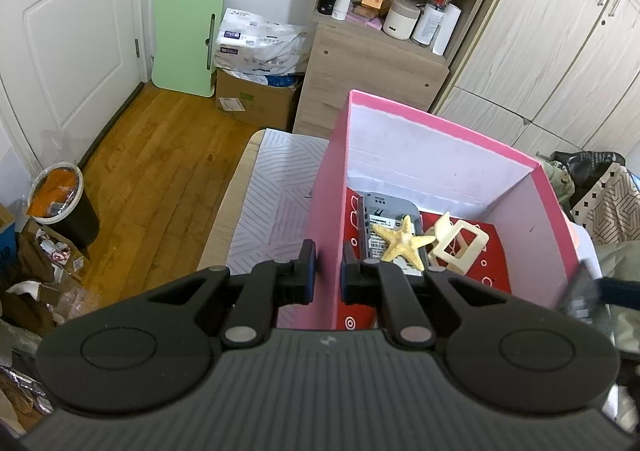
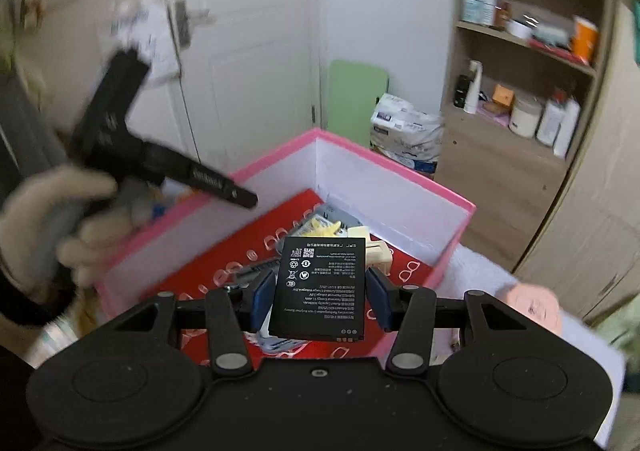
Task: Organize rigid objects
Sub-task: 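Carry the black battery into the pink box and release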
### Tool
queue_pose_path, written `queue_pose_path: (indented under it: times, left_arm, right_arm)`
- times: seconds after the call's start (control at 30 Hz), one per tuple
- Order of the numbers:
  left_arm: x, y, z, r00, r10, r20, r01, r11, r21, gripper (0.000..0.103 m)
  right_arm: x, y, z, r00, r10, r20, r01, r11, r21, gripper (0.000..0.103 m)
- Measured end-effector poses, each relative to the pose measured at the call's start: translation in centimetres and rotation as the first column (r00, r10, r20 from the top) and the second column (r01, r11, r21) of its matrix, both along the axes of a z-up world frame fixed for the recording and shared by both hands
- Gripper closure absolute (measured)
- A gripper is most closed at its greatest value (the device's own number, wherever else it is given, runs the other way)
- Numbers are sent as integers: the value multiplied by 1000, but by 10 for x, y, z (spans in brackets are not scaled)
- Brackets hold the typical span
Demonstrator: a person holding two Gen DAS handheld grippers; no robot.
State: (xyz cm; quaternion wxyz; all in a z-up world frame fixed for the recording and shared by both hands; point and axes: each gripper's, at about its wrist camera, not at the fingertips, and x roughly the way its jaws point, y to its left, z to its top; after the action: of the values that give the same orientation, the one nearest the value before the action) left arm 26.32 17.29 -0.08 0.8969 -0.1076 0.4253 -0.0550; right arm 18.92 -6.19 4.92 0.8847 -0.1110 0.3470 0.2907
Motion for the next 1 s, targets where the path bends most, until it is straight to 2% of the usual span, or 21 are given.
queue_pose_path:
  times: [0.13, 0.27, 0.5, 0.67, 0.83, 1.0]
  left_arm:
    - [-1, 0, -1, 1000, 1, 0, -1, 1000, -4, 94]
    - [0, 2, -1, 1000, 0, 0, 0, 1000, -11, 94]
    - [0, 1, -1, 1000, -8, 3, 8, 1000, 5, 94]
    - [1, 1, -1, 1000, -5, 3, 5, 1000, -1, 94]
    - [2, 0, -1, 1000, -4, 1, 4, 1000, -2, 94]
    - [2, 0, -1, 1000, -4, 1, 4, 1000, -3, 94]
  right_arm:
    - [12, 21, -16, 999, 35, -38, -39, 991, -125, 48]
    - [25, 34, -31, 993, 71, -91, -91, 966, -243, 48]
    - [25, 43, -42, 990, 89, -109, -121, 934, -337, 48]
    - [20, 34, -29, 993, 82, -79, -101, 958, -268, 48]
    - [8, 3, -3, 999, 28, -16, -29, 992, -122, 48]
    - [-9, -33, 8, 998, -37, 52, 37, 999, -4, 46]
